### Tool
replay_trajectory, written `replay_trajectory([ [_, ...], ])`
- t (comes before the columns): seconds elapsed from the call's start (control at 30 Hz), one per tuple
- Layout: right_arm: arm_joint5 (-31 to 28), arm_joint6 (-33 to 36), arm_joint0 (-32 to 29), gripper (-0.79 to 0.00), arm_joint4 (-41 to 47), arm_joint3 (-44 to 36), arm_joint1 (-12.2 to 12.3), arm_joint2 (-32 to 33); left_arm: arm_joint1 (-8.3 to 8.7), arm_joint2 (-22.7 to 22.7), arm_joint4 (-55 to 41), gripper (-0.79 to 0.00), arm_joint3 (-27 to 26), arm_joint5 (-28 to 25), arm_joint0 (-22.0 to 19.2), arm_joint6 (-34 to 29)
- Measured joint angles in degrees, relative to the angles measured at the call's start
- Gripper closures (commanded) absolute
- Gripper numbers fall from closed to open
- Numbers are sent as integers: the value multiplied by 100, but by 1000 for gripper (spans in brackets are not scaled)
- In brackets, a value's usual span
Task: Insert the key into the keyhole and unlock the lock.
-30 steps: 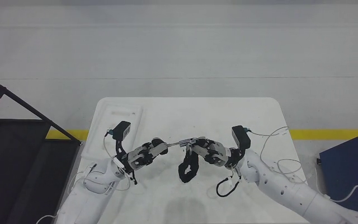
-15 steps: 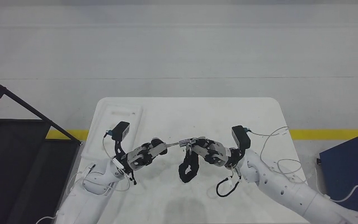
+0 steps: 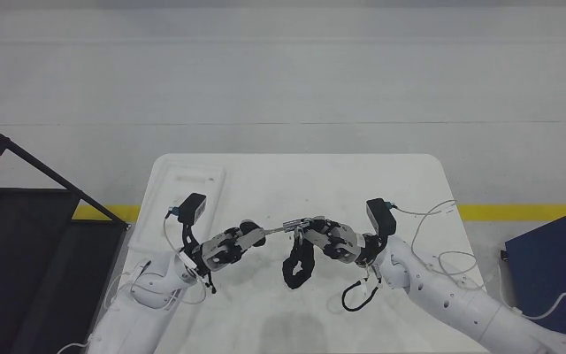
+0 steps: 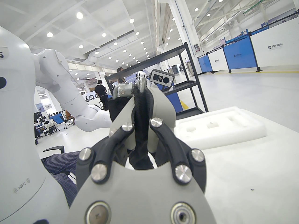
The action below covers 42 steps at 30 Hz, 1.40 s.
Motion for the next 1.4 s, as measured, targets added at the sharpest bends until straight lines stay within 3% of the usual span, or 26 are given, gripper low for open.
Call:
replay_trajectory([
  [1.17,0,0,0,0,0,0,0,0,11,94,240,0,46,0,-69,185],
  [1.4,127,488,-234,0,176,-166,16,325,32,44,266,0,76,0,-72,230],
])
